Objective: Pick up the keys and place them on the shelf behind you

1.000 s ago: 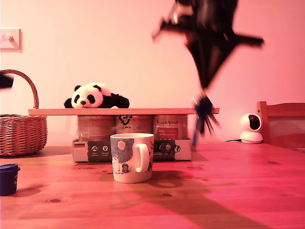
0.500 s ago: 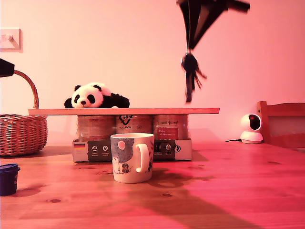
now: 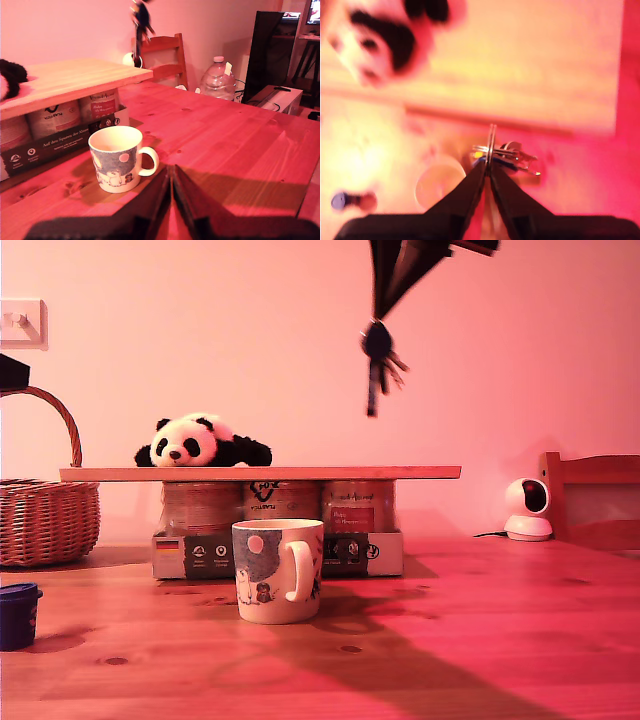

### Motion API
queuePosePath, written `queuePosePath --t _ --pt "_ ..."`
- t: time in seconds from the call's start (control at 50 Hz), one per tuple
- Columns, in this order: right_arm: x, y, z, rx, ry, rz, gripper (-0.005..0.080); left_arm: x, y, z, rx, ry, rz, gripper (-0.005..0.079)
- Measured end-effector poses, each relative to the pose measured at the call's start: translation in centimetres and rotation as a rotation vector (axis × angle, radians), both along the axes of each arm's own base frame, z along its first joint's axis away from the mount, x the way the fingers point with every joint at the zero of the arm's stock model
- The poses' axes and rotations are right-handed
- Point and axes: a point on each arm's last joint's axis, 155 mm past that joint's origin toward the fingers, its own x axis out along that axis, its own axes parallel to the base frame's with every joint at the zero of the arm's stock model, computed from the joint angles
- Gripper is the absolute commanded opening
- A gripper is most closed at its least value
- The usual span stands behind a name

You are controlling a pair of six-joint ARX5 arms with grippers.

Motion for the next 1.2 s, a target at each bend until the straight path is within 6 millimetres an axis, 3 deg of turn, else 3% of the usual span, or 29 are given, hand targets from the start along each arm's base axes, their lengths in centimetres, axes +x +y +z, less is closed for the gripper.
queuePosePath --t 0.46,0.58,0.86,1.2 --pt "5.3 -0.9 3.6 0.046 -0.219 -0.024 -0.0013 1.5 1.4 0.9 -0.013 -0.035 0.113 -0.0020" --pt "7.6 -0.7 2.2 0.041 -0.238 -0.031 -0.0013 1.9 1.9 1.8 -0.032 -0.068 0.146 -0.0020" --pt "12.6 1.7 -3.6 0.015 -0.254 -0.006 -0.0013 2.2 2.2 2.2 -0.042 -0.082 0.168 -0.0020" --pt "13.9 1.1 -5.8 0.001 -0.232 -0.021 -0.0013 2.4 2.5 2.4 -0.044 -0.087 0.188 -0.0020"
